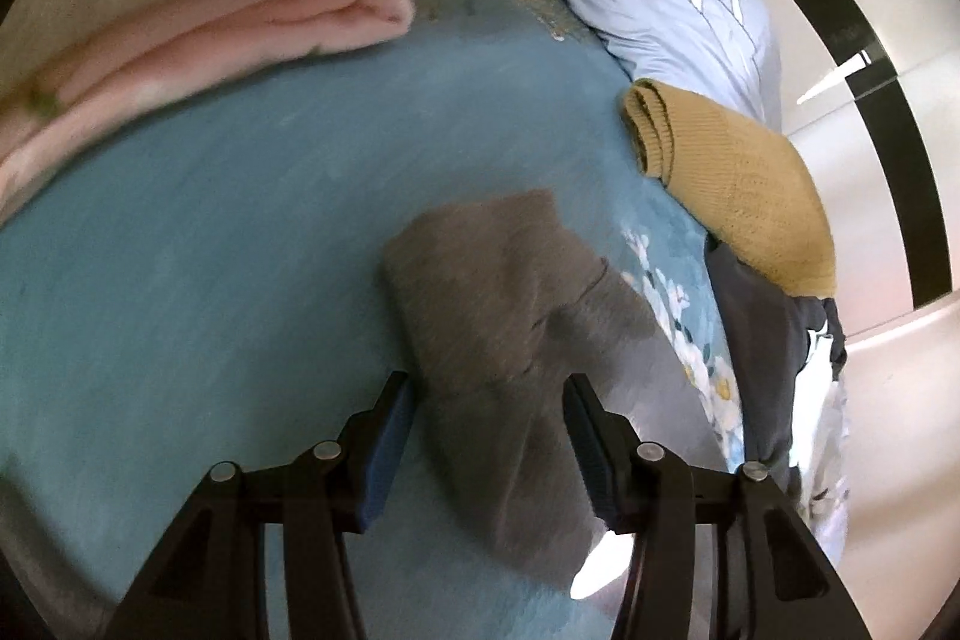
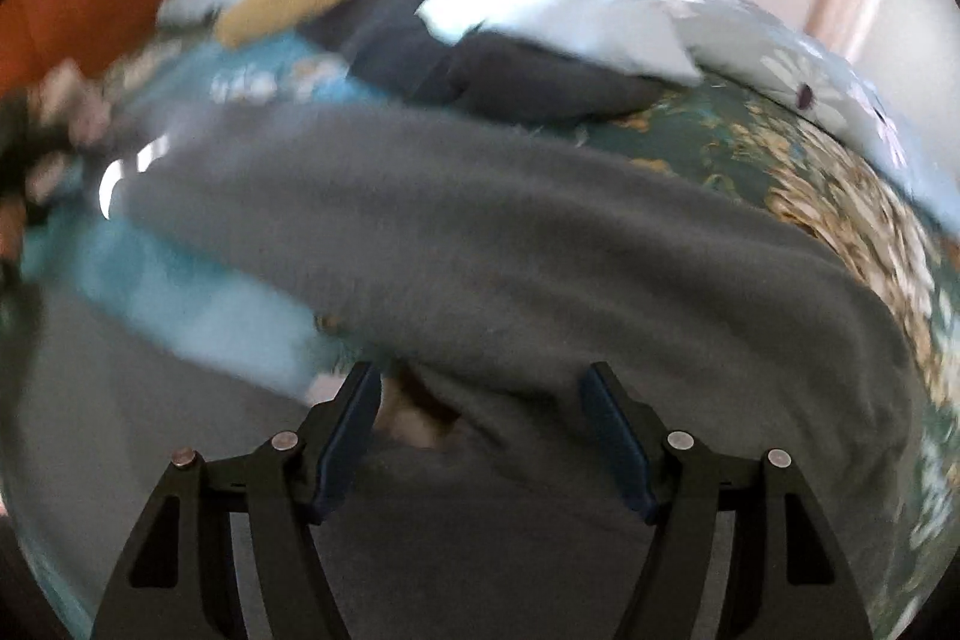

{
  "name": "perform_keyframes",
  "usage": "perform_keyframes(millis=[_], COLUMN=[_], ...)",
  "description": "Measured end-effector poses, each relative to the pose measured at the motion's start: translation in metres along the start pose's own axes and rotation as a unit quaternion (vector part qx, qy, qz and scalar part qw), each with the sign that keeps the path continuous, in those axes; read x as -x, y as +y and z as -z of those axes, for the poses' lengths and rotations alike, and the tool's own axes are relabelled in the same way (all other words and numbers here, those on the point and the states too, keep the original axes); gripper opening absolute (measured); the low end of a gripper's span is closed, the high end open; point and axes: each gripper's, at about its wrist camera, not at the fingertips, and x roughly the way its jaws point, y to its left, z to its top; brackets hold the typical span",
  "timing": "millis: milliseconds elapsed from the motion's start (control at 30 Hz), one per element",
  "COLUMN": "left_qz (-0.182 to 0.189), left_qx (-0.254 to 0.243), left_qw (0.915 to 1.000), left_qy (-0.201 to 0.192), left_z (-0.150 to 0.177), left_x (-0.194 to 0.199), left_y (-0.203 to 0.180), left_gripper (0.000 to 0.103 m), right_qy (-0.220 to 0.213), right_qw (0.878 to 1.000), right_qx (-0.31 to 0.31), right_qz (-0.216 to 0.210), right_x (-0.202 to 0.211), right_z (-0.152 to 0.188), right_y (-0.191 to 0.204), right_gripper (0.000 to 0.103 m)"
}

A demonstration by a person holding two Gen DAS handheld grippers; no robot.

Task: Fold clothes

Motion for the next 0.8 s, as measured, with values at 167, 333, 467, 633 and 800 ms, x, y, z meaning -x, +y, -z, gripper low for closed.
perform_keyframes(millis=[167,333,467,633,800], left_qz=[-0.016,0.043,-0.013,0.009,0.034], left_qx=[-0.008,-0.009,-0.047,0.009,-0.007], left_qw=[0.9992,0.9961,0.9974,0.9998,0.9994], left_qy=[-0.037,-0.077,-0.052,-0.016,0.008], left_z=[-0.011,-0.020,-0.021,-0.018,-0.023], left_x=[0.005,0.032,0.014,-0.001,0.020], left_y=[-0.001,-0.001,-0.001,0.028,0.020], left_gripper=[0.016,0.015,0.015,0.018,0.040], right_qy=[0.006,-0.011,-0.012,0.004,-0.005], right_qw=[0.996,0.990,0.992,0.994,0.997], right_qx=[0.020,-0.024,-0.039,-0.044,-0.048], right_qz=[0.082,0.136,0.123,0.099,0.055], right_x=[-0.002,0.021,0.029,0.024,0.041], right_z=[0.004,0.017,0.030,0.035,0.035], right_y=[0.003,-0.023,-0.023,-0.019,-0.021], right_gripper=[0.071,0.063,0.063,0.062,0.062])
